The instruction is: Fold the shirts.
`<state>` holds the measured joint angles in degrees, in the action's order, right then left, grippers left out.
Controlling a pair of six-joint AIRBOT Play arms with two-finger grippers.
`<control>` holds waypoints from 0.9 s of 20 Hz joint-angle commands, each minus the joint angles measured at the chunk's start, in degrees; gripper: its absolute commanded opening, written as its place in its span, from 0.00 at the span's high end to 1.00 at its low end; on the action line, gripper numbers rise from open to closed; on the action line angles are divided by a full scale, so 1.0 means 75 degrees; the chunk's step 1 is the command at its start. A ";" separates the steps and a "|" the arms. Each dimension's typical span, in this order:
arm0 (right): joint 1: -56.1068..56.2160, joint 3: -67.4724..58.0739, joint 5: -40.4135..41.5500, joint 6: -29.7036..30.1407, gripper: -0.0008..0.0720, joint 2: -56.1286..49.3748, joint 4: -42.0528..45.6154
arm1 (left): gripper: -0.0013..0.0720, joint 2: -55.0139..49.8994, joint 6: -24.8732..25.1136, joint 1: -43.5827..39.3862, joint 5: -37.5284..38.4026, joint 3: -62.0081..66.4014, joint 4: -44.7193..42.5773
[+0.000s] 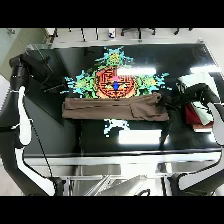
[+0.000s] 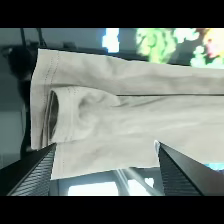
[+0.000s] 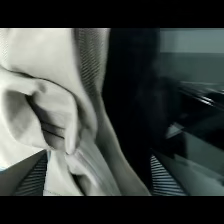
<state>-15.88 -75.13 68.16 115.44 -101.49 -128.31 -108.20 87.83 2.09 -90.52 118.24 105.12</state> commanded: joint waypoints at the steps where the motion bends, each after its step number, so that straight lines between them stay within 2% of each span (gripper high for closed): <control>1: 0.0029 0.0006 0.0108 0.0052 0.39 -0.0411 -0.0312 | 0.04 0.0466 -0.0047 -0.0131 0.0338 -0.0015 0.0017; 2: 0.0061 0.0006 0.0122 0.0052 0.43 -0.0510 -0.0367 | 0.04 0.0673 -0.0047 -0.0254 0.0662 -0.0245 0.0079; 4: 0.0207 0.0003 0.0131 0.0044 0.67 -0.0694 -0.0417 | 0.05 0.1005 -0.0044 -0.0525 0.1349 -0.0723 0.0414; 5: 0.0309 0.0003 0.0122 0.0044 0.81 -0.0787 -0.0420 | 0.24 0.1131 -0.0044 -0.0682 0.1629 -0.0935 0.0551; 6: 0.0396 0.0003 0.0102 0.0047 0.97 -0.0842 -0.0414 | 0.61 0.1221 -0.0044 -0.0860 0.1804 -0.1102 0.0653; 7: 0.0472 0.0003 0.0012 0.0047 0.96 -0.0857 -0.0414 | 0.93 0.1256 -0.0044 -0.1043 0.1929 -0.1212 0.0682; 8: 0.0498 -0.0009 -0.0099 0.0044 0.96 -0.0836 -0.0414 | 0.96 0.1250 -0.0035 -0.1259 0.1988 -0.1271 0.0801; 11: 0.0411 -0.0259 0.0015 0.0041 0.97 -0.0621 -0.0385 | 0.96 0.1250 -0.0006 -0.1999 0.2506 -0.1711 0.0787; 15: 0.0236 -0.1003 0.0927 -0.0239 0.97 0.0175 -0.0385 | 0.96 0.0976 0.0047 -0.3077 0.4266 -0.2856 0.0816; 18: 0.0256 -0.1932 0.1798 -0.0475 0.97 0.0886 -0.0420 | 0.96 0.0050 0.0047 -0.3841 0.4951 -0.2949 0.1454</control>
<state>-13.78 -84.14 75.26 113.93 -99.35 -130.58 -103.20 88.09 -21.50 -60.82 98.10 112.07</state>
